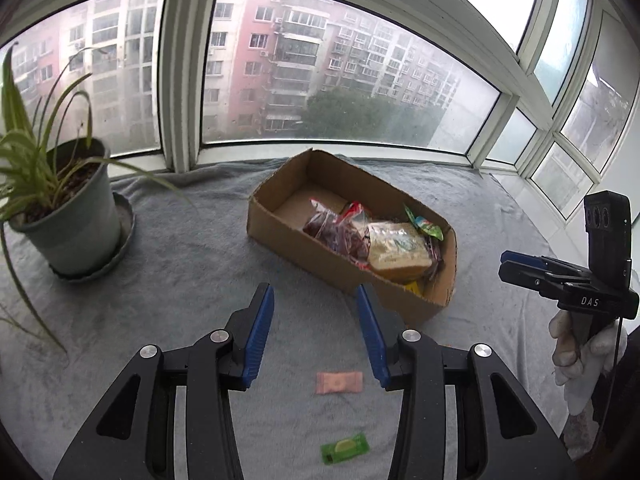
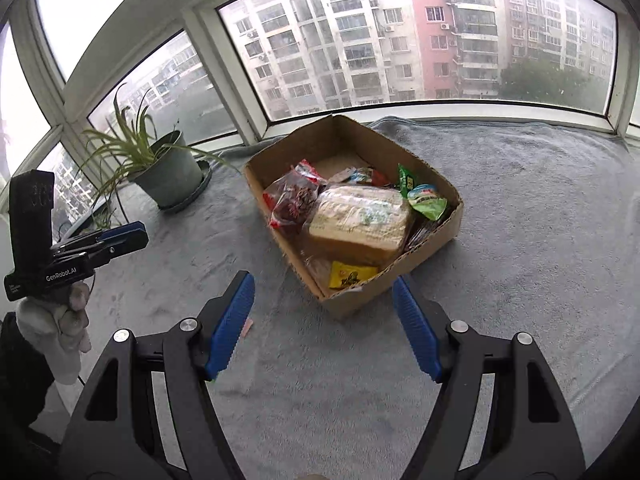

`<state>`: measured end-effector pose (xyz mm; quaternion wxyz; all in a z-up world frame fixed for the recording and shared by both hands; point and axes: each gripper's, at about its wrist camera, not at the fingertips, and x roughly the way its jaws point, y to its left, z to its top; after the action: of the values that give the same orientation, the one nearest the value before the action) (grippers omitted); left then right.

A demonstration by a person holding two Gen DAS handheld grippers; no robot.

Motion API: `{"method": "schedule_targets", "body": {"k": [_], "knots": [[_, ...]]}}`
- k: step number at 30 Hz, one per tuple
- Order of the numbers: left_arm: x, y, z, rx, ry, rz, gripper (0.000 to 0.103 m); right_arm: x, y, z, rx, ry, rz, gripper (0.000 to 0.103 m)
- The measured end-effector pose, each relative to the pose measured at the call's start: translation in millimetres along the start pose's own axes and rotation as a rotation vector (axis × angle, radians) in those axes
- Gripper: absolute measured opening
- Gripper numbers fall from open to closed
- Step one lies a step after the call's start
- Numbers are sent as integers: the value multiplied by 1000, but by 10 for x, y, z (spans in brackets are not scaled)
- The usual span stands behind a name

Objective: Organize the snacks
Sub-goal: 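Withdraw both open tools from the box toward the green and pink candies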

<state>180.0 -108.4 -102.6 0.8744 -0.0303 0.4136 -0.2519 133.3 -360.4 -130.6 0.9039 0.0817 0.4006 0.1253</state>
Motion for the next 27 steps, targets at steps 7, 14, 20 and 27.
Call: {"method": "schedule_targets", "body": {"k": [7,14,20,27], "knots": [[-162,5,-567,-3,73,-14,41,131,487,-325,-145,90,56,62],[-60,-249,-896,141,165,-40,41,510,815,-401,-291,220,102,59],[175,-370,-1036,282,243,-49,41,897,978,-406,-393,300,82,59],[428,-394,-1144,389,304,-58,41,1161,973,-374,-428,344,73,59]]}}
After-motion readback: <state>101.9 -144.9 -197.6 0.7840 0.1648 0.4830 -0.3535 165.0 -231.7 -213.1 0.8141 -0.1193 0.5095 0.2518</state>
